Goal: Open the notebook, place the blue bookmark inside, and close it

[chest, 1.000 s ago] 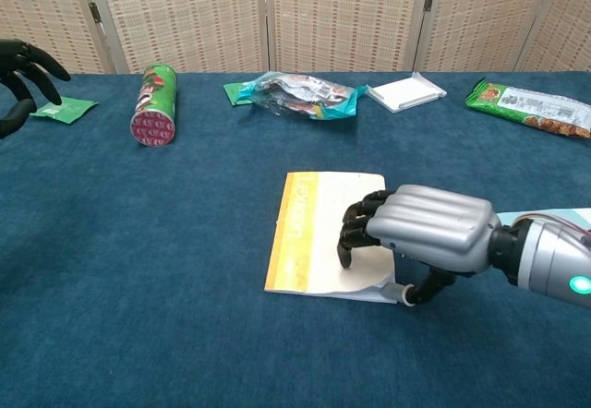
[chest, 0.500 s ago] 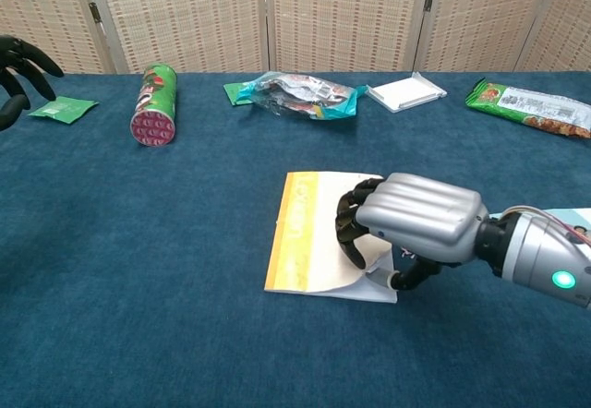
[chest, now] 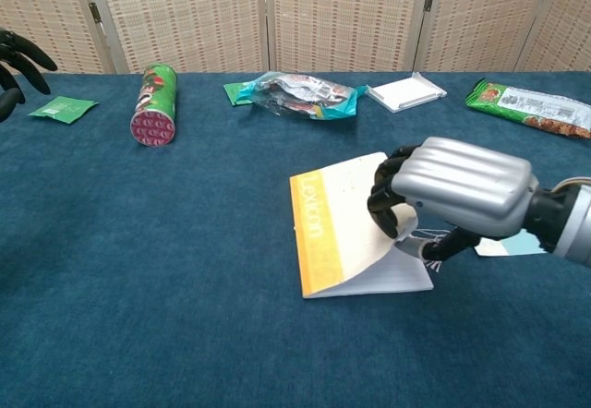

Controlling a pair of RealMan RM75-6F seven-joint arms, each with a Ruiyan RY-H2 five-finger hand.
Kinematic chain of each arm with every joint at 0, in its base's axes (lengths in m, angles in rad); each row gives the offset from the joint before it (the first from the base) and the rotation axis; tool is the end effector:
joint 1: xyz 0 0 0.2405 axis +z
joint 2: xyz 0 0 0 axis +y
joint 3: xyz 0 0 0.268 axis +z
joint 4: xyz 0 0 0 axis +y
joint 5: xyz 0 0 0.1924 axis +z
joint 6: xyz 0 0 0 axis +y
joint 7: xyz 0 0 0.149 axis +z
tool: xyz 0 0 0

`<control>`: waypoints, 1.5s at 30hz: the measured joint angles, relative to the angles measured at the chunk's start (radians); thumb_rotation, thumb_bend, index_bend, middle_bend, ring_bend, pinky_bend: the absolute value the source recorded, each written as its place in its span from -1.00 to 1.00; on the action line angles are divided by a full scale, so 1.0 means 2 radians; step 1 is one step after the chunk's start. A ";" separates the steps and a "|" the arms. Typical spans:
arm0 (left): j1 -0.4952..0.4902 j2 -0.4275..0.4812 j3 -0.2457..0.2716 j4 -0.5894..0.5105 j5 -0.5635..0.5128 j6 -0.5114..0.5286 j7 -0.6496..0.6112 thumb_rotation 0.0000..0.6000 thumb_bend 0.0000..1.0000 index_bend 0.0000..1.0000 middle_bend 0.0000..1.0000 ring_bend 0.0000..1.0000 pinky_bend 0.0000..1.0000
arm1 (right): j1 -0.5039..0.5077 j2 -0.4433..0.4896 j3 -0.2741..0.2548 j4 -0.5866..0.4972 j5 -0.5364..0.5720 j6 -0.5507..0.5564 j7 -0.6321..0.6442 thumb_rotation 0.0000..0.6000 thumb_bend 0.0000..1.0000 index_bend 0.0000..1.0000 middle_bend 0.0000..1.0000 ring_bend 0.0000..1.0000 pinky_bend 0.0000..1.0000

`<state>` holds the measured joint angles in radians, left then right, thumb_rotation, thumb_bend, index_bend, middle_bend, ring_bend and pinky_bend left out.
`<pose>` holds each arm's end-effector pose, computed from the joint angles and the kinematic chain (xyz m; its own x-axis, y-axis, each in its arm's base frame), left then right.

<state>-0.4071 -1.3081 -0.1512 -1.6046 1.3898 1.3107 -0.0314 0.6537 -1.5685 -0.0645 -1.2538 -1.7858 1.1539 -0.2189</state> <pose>-0.2339 0.2913 0.1144 0.1779 0.0315 0.9836 0.9606 -0.2224 -0.1666 -0.1828 -0.2871 -0.0160 0.6817 0.0337 0.7309 -0.4579 -0.7595 0.4620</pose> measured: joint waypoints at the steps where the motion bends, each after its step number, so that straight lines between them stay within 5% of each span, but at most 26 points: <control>1: 0.000 -0.001 0.000 0.000 0.000 -0.001 -0.001 1.00 0.17 -0.39 -0.24 -0.18 0.35 | -0.003 0.006 -0.001 -0.004 0.000 0.002 -0.004 1.00 -0.24 0.53 0.08 -0.28 -0.35; 11: -0.002 -0.006 0.000 0.004 0.004 -0.003 -0.002 1.00 0.17 -0.39 -0.24 -0.18 0.35 | -0.026 0.081 -0.017 -0.054 -0.014 0.030 -0.050 1.00 -0.26 0.56 0.10 -0.23 -0.19; 22: 0.003 -0.003 0.002 0.005 0.002 -0.004 -0.006 1.00 0.17 -0.39 -0.24 -0.18 0.35 | 0.041 0.096 -0.019 -0.060 -0.139 0.047 -0.043 1.00 -0.31 0.58 0.11 -0.23 -0.19; 31: 0.007 -0.001 0.004 0.004 0.002 -0.004 -0.010 1.00 0.17 -0.39 -0.24 -0.18 0.35 | 0.121 0.065 -0.015 -0.031 -0.198 0.030 0.014 1.00 -0.43 0.61 0.13 -0.23 -0.19; 45: 0.010 -0.001 0.004 0.007 0.001 -0.004 -0.009 1.00 0.17 -0.39 -0.24 -0.18 0.35 | 0.186 -0.029 -0.010 0.074 -0.216 0.051 0.110 1.00 -0.59 0.61 0.09 -0.23 -0.19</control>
<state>-0.3868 -1.3092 -0.1434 -1.5898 1.3908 1.3036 -0.0494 1.0253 -1.6259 -0.0841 -1.1065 -2.2180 1.2566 0.0018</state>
